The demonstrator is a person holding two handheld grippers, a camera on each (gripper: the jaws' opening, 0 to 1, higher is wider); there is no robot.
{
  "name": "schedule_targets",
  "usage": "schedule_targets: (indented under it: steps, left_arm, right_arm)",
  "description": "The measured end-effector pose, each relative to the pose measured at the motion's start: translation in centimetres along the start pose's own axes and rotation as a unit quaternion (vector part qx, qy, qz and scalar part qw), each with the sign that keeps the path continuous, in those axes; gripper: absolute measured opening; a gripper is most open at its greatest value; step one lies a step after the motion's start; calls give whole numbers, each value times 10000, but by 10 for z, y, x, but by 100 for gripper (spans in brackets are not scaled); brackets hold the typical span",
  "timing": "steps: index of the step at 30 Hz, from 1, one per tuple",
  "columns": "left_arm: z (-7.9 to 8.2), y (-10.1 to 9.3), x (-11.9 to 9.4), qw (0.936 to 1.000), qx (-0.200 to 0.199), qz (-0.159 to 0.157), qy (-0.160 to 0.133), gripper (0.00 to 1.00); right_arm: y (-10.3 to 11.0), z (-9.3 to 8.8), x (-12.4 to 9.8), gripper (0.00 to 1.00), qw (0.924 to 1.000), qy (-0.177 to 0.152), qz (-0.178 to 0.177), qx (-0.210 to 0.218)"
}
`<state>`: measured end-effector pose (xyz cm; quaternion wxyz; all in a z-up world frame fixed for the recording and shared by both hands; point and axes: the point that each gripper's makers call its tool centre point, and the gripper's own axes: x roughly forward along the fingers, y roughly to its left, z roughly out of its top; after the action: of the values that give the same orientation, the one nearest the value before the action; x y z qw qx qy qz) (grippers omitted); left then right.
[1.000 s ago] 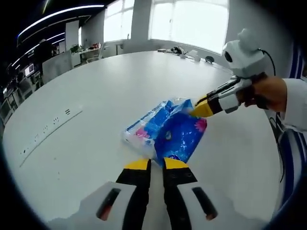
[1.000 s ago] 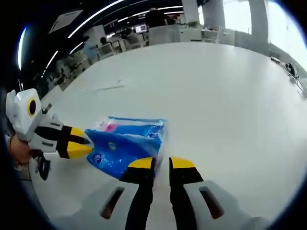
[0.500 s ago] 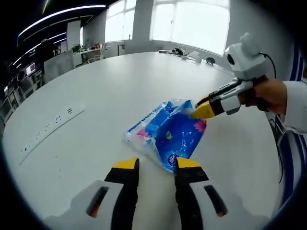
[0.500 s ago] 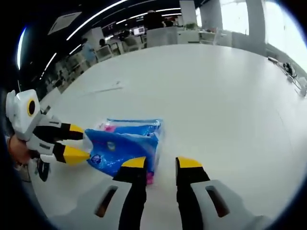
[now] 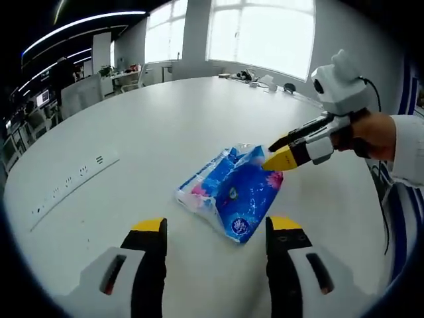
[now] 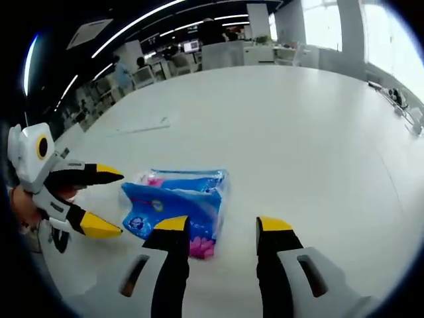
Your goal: Arrange the tabletop items into an orderly group along one side of the table until the central work area is clear of visible clutter.
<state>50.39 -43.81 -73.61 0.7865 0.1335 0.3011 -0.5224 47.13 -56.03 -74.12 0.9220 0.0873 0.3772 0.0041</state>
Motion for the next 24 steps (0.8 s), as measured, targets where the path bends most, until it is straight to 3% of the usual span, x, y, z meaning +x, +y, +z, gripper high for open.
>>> schedule_targets:
  steps: [13, 19, 24]
  left_arm:
    - [10, 3, -13, 9999, -39, 14, -100, 73]
    - [20, 5, -22, 9998, 2, 6, -191, 77]
    - [26, 5, -32, 9997, 25, -8, -257, 79]
  right_arm:
    - [6, 18, -13, 54, 9995, -298, 40, 33]
    - [11, 28, -22, 52, 9989, -456, 73, 50]
    - [18, 39, -31, 57, 9979, -631, 166, 23]
